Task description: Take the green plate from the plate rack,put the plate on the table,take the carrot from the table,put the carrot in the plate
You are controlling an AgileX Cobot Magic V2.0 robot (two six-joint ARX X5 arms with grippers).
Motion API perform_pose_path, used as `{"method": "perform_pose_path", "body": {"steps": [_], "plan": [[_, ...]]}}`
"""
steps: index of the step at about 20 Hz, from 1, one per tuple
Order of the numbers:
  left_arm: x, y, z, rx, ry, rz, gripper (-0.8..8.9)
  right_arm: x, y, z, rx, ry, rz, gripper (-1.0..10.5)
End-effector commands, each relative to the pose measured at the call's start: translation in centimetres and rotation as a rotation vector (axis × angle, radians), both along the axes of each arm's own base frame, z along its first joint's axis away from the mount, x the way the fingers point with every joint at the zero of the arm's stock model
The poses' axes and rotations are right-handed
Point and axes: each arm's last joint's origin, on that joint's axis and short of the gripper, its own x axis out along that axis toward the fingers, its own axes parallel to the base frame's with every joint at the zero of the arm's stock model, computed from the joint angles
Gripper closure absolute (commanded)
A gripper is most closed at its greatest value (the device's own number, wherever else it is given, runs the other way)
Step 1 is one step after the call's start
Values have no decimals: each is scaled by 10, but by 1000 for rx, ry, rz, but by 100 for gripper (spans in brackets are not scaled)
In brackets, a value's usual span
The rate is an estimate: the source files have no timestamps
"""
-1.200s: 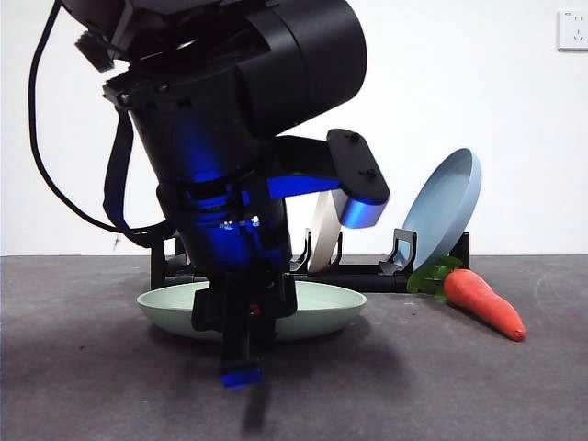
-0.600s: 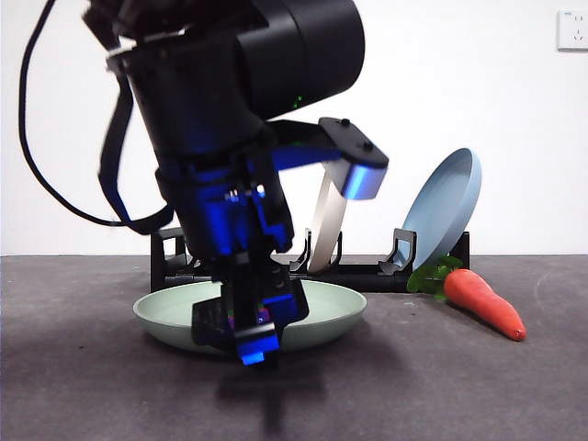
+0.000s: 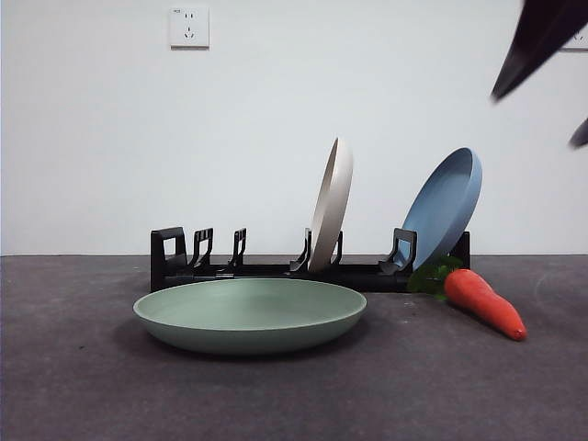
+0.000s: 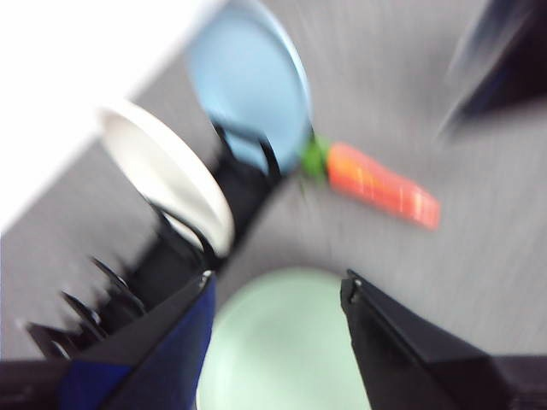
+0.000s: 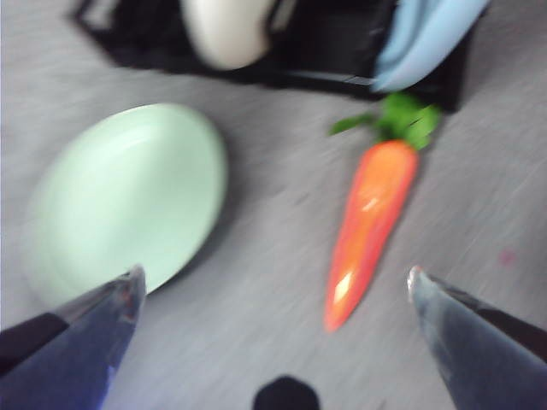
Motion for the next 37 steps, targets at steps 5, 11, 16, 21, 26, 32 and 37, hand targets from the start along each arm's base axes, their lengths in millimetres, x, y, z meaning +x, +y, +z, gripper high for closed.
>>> {"method": "perform_pose_path", "body": {"steps": [5, 11, 16, 21, 26, 32, 37], "plan": [[-40, 60, 48, -270, -35, 9, 562, 67, 22, -64, -111, 57, -70, 383], [-50, 76, 49, -286, -5, 25, 562, 96, 39, -112, -185, 63, -100, 387], [-51, 77, 48, -271, 4, 27, 562, 102, 40, -129, -195, 91, -121, 548], [-51, 77, 48, -278, 9, 31, 562, 103, 40, -141, -199, 132, -122, 676], [-51, 77, 48, -279, 9, 35, 562, 103, 40, -144, -203, 148, -120, 956], [-50, 77, 48, -278, 8, 37, 562, 80, 53, -85, -130, 33, -92, 963], [-51, 77, 47, -276, 10, 37, 562, 47, 123, -52, 22, -98, 99, 963]]}}
